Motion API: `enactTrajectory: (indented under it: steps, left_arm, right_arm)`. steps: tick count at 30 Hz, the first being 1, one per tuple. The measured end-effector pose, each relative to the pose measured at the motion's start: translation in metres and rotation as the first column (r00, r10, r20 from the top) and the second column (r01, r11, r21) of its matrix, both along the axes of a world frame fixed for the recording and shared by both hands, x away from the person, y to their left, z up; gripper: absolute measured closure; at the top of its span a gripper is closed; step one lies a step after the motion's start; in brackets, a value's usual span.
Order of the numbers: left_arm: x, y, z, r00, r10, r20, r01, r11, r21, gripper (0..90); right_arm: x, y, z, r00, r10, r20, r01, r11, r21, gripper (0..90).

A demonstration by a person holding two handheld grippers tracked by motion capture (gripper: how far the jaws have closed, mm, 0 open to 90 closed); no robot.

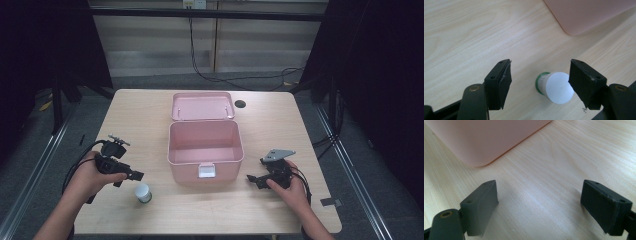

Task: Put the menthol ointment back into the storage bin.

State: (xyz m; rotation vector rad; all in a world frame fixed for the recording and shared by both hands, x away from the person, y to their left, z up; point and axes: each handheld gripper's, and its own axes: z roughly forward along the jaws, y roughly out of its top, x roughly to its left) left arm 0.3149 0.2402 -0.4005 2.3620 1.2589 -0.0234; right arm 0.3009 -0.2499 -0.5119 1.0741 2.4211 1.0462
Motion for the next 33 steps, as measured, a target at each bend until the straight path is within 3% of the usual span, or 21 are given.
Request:
enactTrajectory:
  steps: [17,23,30,33]
  left_arm:
    - [-0.009,-0.015,-0.02,0.9953,-0.058,-0.077,0.06,0.9979,0.023,33.8]
    - [-0.011,-0.018,-0.031,0.9909,-0.07,-0.115,0.075,0.9965,0.038,33.5]
    - [-0.013,-0.022,-0.04,0.9881,-0.079,-0.131,0.089,0.9938,0.066,34.9]
    - [-0.013,-0.025,-0.044,0.9832,-0.094,-0.157,0.106,0.9915,0.075,37.7]
  right_arm:
    - [0.0,0.0,0.0,1.0,0.001,0.0,-0.001,1.0,0.001,13.4]
    - [0.0,0.0,0.0,1.0,0.001,0.001,-0.001,1.0,0.001,13.4]
    - [0.0,0.0,0.0,1.0,0.001,0.0,-0.001,1.0,0.001,13.4]
    - [0.0,0.0,0.0,1.0,0.001,0.0,-0.001,1.0,0.001,13.4]
